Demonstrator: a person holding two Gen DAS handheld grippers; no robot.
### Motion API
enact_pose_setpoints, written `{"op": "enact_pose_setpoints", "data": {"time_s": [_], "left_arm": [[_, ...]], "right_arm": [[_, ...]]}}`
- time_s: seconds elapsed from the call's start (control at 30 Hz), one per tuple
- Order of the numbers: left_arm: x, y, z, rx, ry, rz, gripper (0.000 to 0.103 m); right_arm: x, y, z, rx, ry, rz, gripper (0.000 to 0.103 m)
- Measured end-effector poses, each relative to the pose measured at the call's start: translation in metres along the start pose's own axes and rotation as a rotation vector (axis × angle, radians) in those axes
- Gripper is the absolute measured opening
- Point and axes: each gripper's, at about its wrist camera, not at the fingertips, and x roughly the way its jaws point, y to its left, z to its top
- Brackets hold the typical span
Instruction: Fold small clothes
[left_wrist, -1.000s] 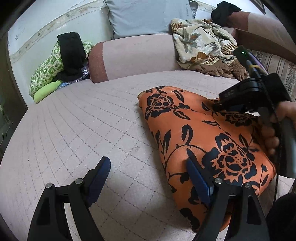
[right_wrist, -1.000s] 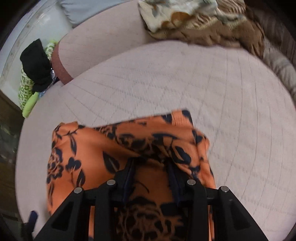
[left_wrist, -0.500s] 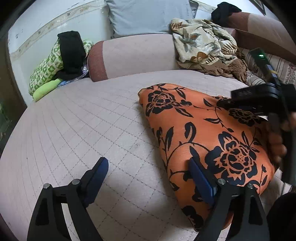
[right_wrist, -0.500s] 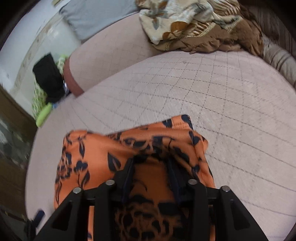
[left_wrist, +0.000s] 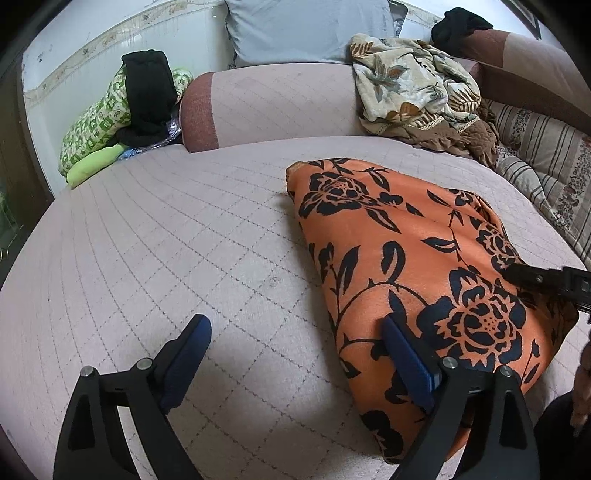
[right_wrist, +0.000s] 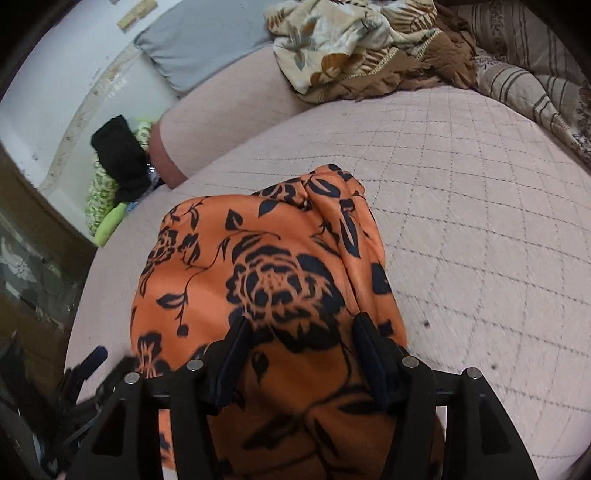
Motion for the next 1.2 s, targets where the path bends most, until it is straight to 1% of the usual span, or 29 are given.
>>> {"op": "enact_pose_setpoints", "data": {"time_s": [0.13, 0.17, 0.23, 0.33, 0.4, 0.47, 0.53, 0.63, 0.67, 0.7, 0.73, 0.77, 0.8, 0.83, 0.87, 0.9, 0.93, 0.97, 1.0, 1.03, 1.07, 1.1, 1.13, 1.17, 1.2], "left_arm": [[0.002, 0.001, 0.000, -0.004, 0.011, -0.013, 0.094], [0.003, 0.002, 0.000, -0.009, 0.019, -0.019, 0.094], [0.005, 0.001, -0.001, -0.013, 0.026, -0.020, 0.095], [0.013, 0.002, -0.006, -0.002, 0.055, 0.001, 0.101], [0.018, 0.006, -0.005, -0.030, 0.085, -0.020, 0.102], [0.019, 0.007, -0.003, -0.036, 0.108, -0.027, 0.103], [0.015, 0.004, -0.002, -0.019, 0.102, -0.002, 0.103], [-0.001, -0.006, 0.004, 0.059, 0.071, 0.063, 0.102], [-0.008, -0.008, 0.006, 0.079, 0.051, 0.076, 0.102], [-0.022, -0.009, 0.009, 0.083, -0.007, 0.075, 0.102], [-0.033, -0.007, 0.010, 0.073, -0.059, 0.056, 0.102], [-0.044, -0.007, 0.011, 0.066, -0.109, 0.032, 0.102], [-0.054, -0.008, 0.010, 0.068, -0.150, 0.008, 0.102], [-0.059, -0.010, 0.009, 0.080, -0.167, -0.002, 0.102], [-0.057, -0.013, 0.007, 0.098, -0.152, 0.008, 0.102], [-0.048, -0.017, 0.005, 0.117, -0.103, 0.021, 0.102], [-0.036, -0.021, 0.002, 0.127, -0.043, 0.030, 0.102], [-0.021, -0.023, -0.002, 0.129, 0.034, 0.035, 0.102], [-0.009, -0.022, -0.005, 0.109, 0.091, 0.021, 0.103], [-0.006, -0.016, -0.007, 0.044, 0.088, -0.013, 0.103], [-0.005, -0.011, -0.006, -0.007, 0.087, -0.032, 0.103], [-0.003, -0.010, -0.006, -0.020, 0.108, -0.040, 0.103], [-0.001, -0.008, -0.006, -0.016, 0.113, -0.047, 0.103], [0.001, -0.008, -0.007, -0.016, 0.110, -0.050, 0.103], [0.002, -0.007, -0.009, -0.022, 0.109, -0.052, 0.103]], "right_arm": [[0.000, -0.005, -0.003, 0.011, 0.013, 0.029, 0.064], [0.002, -0.006, -0.003, 0.008, 0.014, 0.041, 0.067], [0.005, -0.004, -0.003, -0.014, 0.017, 0.033, 0.070], [0.012, 0.005, -0.004, -0.069, 0.018, 0.020, 0.081], [0.015, 0.011, -0.005, -0.101, 0.016, 0.009, 0.090], [0.016, 0.016, -0.007, -0.120, -0.003, 0.004, 0.094], [0.010, 0.011, -0.006, -0.090, -0.040, 0.029, 0.094], [-0.013, -0.010, -0.005, 0.029, -0.131, 0.115, 0.092], [-0.025, -0.018, -0.007, 0.079, -0.183, 0.156, 0.092], [-0.034, -0.023, -0.009, 0.104, -0.222, 0.188, 0.092], [-0.044, -0.028, -0.011, 0.120, -0.265, 0.228, 0.092], [-0.051, -0.029, -0.014, 0.120, -0.285, 0.267, 0.092], [-0.054, -0.028, -0.015, 0.115, -0.285, 0.298, 0.092], [-0.056, -0.026, -0.018, 0.108, -0.275, 0.338, 0.092], [-0.054, -0.023, -0.020, 0.098, -0.248, 0.382, 0.090], [-0.051, -0.018, -0.022, 0.088, -0.215, 0.420, 0.085], [-0.048, -0.015, -0.023, 0.081, -0.193, 0.438, 0.082], [-0.041, -0.012, -0.023, 0.072, -0.150, 0.447, 0.077], [-0.033, -0.010, -0.022, 0.070, -0.103, 0.431, 0.073], [-0.021, -0.009, -0.021, 0.082, -0.051, 0.389, 0.072], [-0.011, -0.013, -0.020, 0.111, -0.011, 0.339, 0.062], [-0.004, -0.017, -0.018, 0.142, 0.003, 0.300, 0.041], [0.002, -0.023, -0.016, 0.180, 0.015, 0.272, 0.031], [0.009, -0.032, -0.014, 0.230, 0.035, 0.279, 0.018], [0.016, -0.041, -0.013, 0.277, 0.058, 0.278, 0.003]]}}
